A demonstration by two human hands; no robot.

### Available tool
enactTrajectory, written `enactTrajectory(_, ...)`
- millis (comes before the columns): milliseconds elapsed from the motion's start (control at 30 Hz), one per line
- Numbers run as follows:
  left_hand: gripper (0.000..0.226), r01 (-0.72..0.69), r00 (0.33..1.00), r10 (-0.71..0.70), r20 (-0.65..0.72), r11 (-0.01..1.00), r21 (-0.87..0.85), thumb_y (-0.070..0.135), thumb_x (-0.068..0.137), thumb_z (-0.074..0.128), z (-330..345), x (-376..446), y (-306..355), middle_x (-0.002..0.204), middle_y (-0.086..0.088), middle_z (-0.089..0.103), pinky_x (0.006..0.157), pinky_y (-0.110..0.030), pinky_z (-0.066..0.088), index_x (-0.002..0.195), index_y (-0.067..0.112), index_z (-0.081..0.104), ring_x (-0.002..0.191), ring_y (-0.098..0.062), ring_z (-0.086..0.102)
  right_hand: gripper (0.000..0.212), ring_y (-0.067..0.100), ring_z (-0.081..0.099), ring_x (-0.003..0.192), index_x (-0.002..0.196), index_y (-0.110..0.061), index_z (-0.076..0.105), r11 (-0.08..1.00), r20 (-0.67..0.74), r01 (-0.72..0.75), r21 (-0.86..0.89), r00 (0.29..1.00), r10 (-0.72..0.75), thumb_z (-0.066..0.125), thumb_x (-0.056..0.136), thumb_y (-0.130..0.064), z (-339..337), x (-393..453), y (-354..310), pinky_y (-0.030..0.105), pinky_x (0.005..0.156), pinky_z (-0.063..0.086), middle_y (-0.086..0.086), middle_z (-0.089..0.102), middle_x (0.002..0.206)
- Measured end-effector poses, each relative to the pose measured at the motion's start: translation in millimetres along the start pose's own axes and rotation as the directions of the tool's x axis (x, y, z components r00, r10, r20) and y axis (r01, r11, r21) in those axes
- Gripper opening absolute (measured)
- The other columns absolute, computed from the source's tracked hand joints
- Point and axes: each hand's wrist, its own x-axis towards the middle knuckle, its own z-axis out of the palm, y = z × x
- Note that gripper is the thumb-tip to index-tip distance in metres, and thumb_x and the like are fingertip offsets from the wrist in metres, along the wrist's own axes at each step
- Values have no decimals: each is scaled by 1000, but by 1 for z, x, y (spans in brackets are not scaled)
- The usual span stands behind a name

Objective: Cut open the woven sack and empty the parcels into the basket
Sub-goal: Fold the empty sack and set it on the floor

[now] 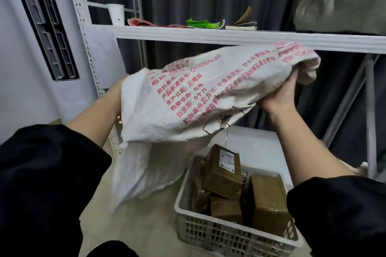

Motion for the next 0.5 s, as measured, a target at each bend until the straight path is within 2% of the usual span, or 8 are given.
enactTrajectory(67,26,-40,999,38,-33,998,-52,22,97,50,3,1,8,68,0,52,56,-18,41,71,17,47,55,-13,45,72,26,62,111,129,-25,54,1000,5,21,-9,1000,-21,22,86,-74,0,-4,4,40,94,50,5,67,121)
enactTrajectory(167,22,-140,988,138,-76,990,-19,14,98,45,10,-10,15,44,7,60,37,-11,41,76,14,49,41,-4,57,60,16,72,88,118,-22,56,997,4,80,7,997,-80,19,95,-63,-9,-6,3,27,69,57,-1,75,97)
enactTrajectory(233,15,-203,972,195,-128,977,-59,8,97,44,2,5,14,78,2,65,56,-11,49,110,11,50,72,-7,65,61,20,72,88,115,-18,62,999,-11,36,-20,999,-36,25,94,-63,-17,-4,0,31,66,58,4,74,101)
enactTrajectory(267,39,-212,969,192,-153,969,-124,7,95,45,-6,15,16,100,-2,61,73,-17,51,133,11,40,93,-14,62,61,23,72,87,109,-16,68,996,-31,-41,-79,999,39,33,92,-63,-24,-2,-2,35,64,59,5,74,103)
enactTrajectory(300,55,-224,968,199,-153,960,-169,7,93,48,-14,21,16,116,-5,55,85,-26,49,144,12,28,105,-18,57,57,25,73,86,105,-16,71,976,-88,-143,-163,988,130,44,88,-63,-35,0,-4,37,62,58,6,73,105)
enactTrajectory(333,65,-236,964,205,-169,953,-188,9,89,53,-25,35,13,124,-6,51,87,-30,49,147,14,25,107,-20,56,53,27,72,88,108,-16,71,935,-165,-263,-238,960,228,57,83,-61,-48,3,-4,40,64,58,7,73,108)
enactTrajectory(400,72,-228,963,193,-189,956,-182,13,76,62,-48,67,4,125,-8,52,74,-28,56,143,11,35,97,-20,60,56,28,71,89,118,-15,65,841,-329,-440,-315,882,338,74,74,-49,-78,3,-5,40,66,57,10,74,101)
enactTrajectory(500,45,-260,950,211,-229,943,-208,11,83,57,-52,65,4,120,-12,52,67,-26,57,125,7,44,90,-20,62,46,29,72,78,114,-17,66,758,-482,-532,-377,812,330,72,76,-43,-110,-9,3,39,66,56,11,75,90)
